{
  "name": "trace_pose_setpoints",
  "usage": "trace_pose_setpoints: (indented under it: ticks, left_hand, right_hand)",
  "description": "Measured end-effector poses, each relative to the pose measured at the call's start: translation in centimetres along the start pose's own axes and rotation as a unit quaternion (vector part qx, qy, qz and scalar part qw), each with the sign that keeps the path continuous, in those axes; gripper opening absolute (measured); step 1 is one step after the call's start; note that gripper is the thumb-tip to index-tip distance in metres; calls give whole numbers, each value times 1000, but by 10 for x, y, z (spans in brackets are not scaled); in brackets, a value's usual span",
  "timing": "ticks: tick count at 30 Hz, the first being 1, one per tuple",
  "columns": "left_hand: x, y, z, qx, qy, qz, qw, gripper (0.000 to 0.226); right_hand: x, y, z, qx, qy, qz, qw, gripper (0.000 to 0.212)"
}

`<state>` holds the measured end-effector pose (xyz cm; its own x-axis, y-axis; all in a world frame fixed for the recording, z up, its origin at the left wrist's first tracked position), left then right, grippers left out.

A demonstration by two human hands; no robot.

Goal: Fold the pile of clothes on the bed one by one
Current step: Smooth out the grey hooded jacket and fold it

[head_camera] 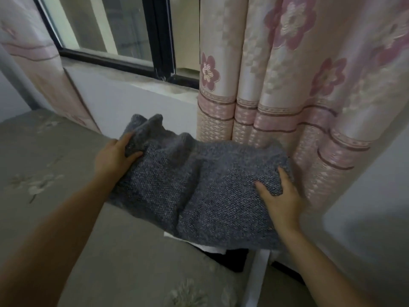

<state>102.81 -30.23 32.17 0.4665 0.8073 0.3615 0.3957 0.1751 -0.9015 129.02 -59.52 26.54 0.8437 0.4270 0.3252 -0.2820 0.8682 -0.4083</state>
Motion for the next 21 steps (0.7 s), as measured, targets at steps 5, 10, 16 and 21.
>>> trace_pose_setpoints:
  ticks: [5, 10, 16, 21]
  left_hand:
    - [35, 120, 20, 17, -90, 126, 988, 54]
    - [-70, 257, -29, -5, 14, 355, 935, 59]
    - [-101, 276, -33, -21, -42, 355, 934, 63]
    - [-99, 237, -29, 30, -103, 317, 942, 55]
  right_hand:
    - [-10, 73, -103, -36, 190, 39, 980, 68]
    - [-37, 122, -182, -182, 320, 153, 917, 62]
    - [-30, 134, -167, -235, 196, 169, 937, 54]
    - [-15, 153, -119, -289, -4, 268, 919, 49]
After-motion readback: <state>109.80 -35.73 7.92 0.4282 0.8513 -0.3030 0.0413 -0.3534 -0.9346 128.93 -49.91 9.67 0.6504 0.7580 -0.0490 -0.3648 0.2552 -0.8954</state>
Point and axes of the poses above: each hand's wrist, its own x-axis towards the middle knuckle, its own y-axis out of the palm, z = x × y, the point moved 5 cm from there along x, towards the middle knuckle, and after that the axes turned 5 degrees about x, right-handed, at the moved point
